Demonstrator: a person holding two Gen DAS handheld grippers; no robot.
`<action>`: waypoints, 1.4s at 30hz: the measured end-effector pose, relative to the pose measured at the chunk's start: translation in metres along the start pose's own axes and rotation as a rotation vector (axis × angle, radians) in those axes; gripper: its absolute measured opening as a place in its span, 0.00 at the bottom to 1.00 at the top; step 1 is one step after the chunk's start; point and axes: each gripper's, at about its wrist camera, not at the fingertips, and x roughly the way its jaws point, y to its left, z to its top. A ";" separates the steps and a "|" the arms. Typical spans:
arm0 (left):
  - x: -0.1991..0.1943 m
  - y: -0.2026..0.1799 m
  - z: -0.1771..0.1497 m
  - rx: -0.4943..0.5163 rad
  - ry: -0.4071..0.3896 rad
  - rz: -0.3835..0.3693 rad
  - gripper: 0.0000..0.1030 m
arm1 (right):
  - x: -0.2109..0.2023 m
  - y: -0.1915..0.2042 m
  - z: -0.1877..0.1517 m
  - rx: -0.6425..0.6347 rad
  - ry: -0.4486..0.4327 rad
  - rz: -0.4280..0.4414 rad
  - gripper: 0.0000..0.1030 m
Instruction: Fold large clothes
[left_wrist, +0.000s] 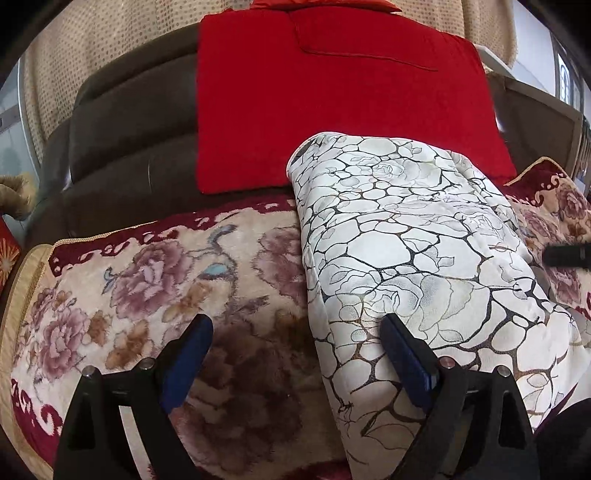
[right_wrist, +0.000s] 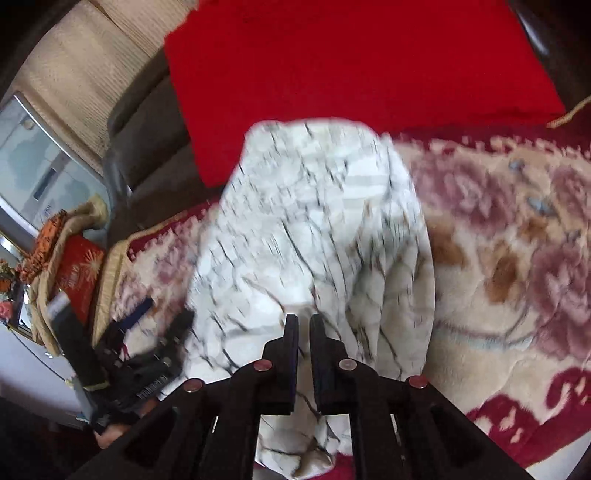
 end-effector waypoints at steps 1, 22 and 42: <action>-0.001 -0.001 -0.001 0.003 -0.002 0.002 0.89 | -0.001 0.000 0.006 0.002 -0.018 -0.002 0.09; -0.001 -0.001 0.001 0.002 0.006 -0.003 0.89 | 0.004 0.007 0.017 -0.009 0.037 -0.054 0.13; -0.006 -0.003 0.001 0.007 0.008 0.004 0.89 | -0.008 0.008 -0.014 -0.028 -0.037 -0.067 0.67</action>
